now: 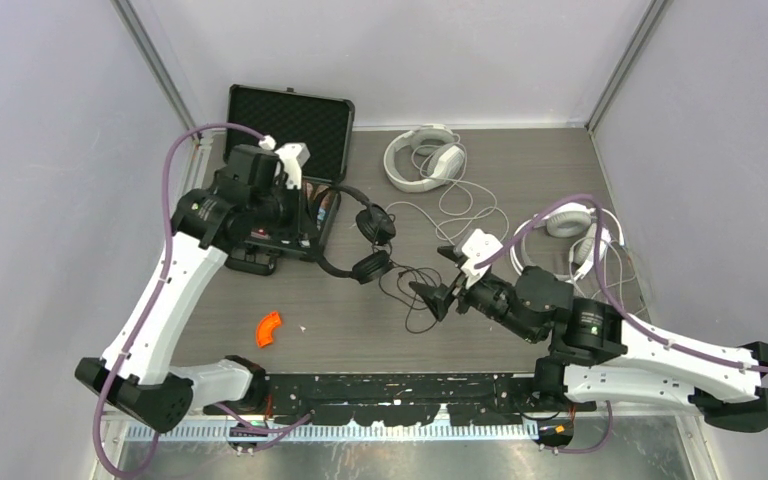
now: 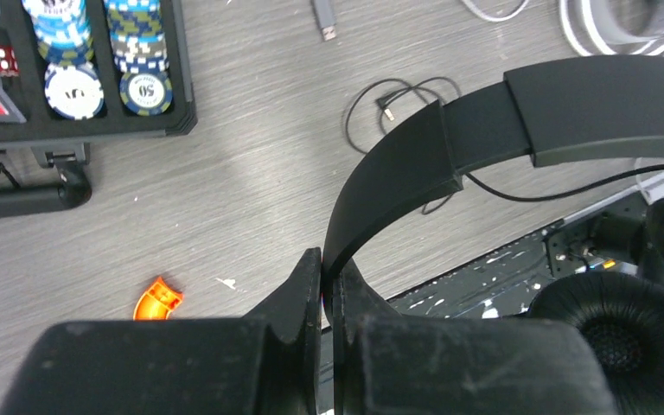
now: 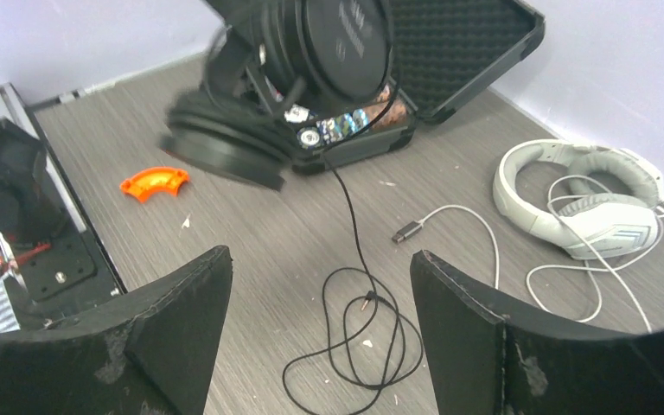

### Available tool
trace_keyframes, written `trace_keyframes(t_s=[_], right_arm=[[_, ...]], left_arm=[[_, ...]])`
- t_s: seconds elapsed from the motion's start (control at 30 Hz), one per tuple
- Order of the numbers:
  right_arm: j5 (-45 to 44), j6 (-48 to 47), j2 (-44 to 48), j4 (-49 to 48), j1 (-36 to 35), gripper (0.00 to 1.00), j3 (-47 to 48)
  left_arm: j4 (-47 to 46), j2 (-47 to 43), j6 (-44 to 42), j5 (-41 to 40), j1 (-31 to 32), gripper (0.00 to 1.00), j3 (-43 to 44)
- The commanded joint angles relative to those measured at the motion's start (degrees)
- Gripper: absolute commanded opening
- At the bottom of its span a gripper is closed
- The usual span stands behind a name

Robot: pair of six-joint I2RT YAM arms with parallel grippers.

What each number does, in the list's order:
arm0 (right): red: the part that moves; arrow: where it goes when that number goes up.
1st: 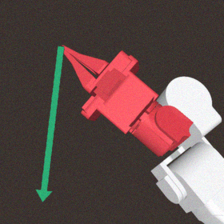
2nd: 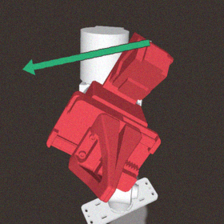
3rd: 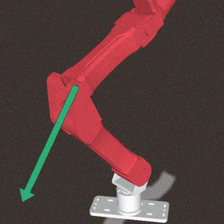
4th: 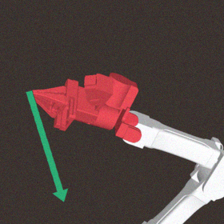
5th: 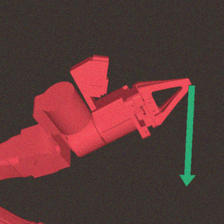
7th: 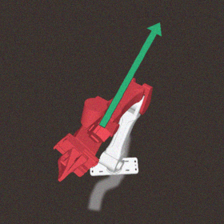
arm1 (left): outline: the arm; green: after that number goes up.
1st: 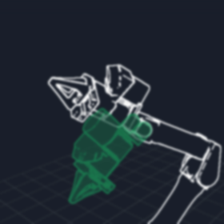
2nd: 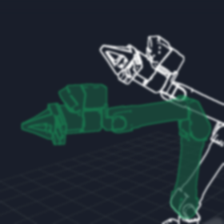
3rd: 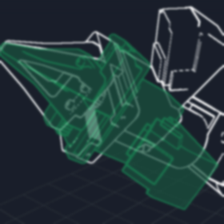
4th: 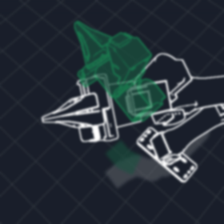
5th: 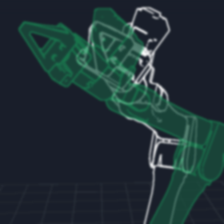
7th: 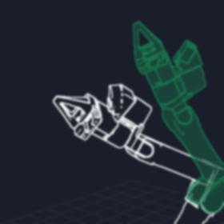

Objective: Wrap the headphones
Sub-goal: Wrap the headphones cable around the headphones.

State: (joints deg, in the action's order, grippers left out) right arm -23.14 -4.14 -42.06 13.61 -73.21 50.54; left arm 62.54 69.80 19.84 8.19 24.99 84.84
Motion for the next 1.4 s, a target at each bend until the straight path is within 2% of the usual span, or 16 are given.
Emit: trace_keyframes(t_s=[0.0,0.1,0.2,0.27,0.63,0.97,1.0,1.03,1.13,1.2,1.23,1.37], right_arm=[[4.37,-2.38,0.06,-8.31,2.36,0.80,-3.29],[9.78,-2.71,-0.05,-12.08,6.74,0.80,-4.70],[19.74,0.61,-1.58,-14.16,14.88,0.81,-4.48],[24.82,2.30,-2.80,-16.59,17.59,0.81,-4.64],[36.12,7.05,-12.02,-29.32,17.95,0.81,-7.02],[36.77,9.69,-21.22,-39.79,17.93,0.78,-7.13],[36.31,9.91,-21.78,-40.93,17.94,0.74,-7.30],[35.43,10.16,-22.30,-41.76,17.96,0.66,-7.57],[29.15,10.52,-22.00,-43.04,17.96,0.27,-9.23],[22.47,10.51,-19.61,-44.68,17.93,0.06,-12.20],[18.66,10.46,-18.09,-45.62,18.00,0.01,-13.88],[8.64,11.24,-11.63,-48.16,18.52,0.00,-20.81]], left_arm=[[0.45,-3.27,-1.56,6.51,-0.65,0.00,6.11],[1.48,-4.38,-2.48,7.91,-0.65,0.00,7.43],[1.78,-5.37,-2.83,10.24,-0.64,0.00,8.32],[1.71,-5.93,-2.79,12.29,-0.65,0.00,8.66],[0.76,-7.56,-2.15,16.86,-0.65,0.00,8.21],[-0.66,-7.57,-1.11,20.14,-0.65,0.00,7.27],[-0.62,-7.59,-1.19,20.13,-0.65,0.00,7.27],[-0.59,-7.70,-1.28,20.13,-0.65,0.00,7.32],[0.23,-7.74,-1.46,20.05,-0.65,0.00,7.80],[1.27,-7.69,-1.47,19.35,-0.65,0.00,8.56],[1.84,-7.60,-1.40,18.54,-0.65,0.00,8.98],[3.74,-7.31,-1.14,13.57,-0.65,0.00,10.85]])
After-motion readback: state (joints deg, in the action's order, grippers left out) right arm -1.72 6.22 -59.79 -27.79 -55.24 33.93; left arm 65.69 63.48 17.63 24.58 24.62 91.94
